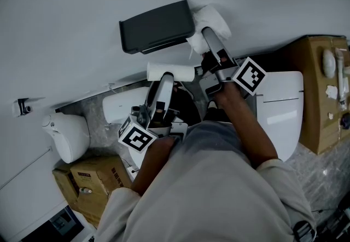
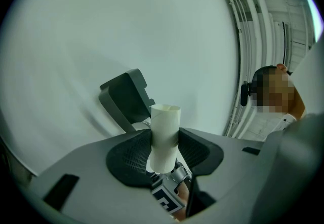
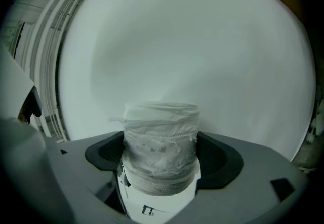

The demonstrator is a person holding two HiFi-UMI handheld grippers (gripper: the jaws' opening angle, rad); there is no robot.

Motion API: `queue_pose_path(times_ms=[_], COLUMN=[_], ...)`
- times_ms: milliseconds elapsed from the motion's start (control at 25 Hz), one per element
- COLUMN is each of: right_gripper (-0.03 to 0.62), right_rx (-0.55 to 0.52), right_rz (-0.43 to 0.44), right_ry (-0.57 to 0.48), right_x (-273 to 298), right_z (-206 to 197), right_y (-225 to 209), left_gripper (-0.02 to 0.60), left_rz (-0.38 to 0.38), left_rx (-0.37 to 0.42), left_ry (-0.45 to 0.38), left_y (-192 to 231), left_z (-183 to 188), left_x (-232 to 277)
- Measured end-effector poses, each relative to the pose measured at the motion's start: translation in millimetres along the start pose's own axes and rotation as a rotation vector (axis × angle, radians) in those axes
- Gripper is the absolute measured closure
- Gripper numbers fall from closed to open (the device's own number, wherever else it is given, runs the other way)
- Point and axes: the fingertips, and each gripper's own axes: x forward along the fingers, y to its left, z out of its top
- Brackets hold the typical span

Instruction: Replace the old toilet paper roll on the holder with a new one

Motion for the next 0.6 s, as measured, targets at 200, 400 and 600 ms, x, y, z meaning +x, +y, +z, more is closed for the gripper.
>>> queue_pose_path(times_ms=[200, 400, 600], right_gripper=[0.164, 0.164, 0.164], right_rx=[0.006, -0.007, -0.024], right_rz=[0.024, 0.050, 0.074], right_ry=[0.030, 0.072, 0.144], right_x=[-0.4, -3.8, -6.7], right_z=[-12.2, -21.4, -38.8], right_y=[6.6, 11.4, 13.6], left_gripper=[0.417, 0.417, 0.417], left_rz=[-0.002, 0.002, 0.002], left_rx=[0.002, 0.001, 0.004], left_ry=[-0.010, -0.019, -0.030], left_y=[-1.9, -1.0, -0.4], left_z=[3.0, 4.7, 7.0], left_x=[-1.2, -2.1, -4.2])
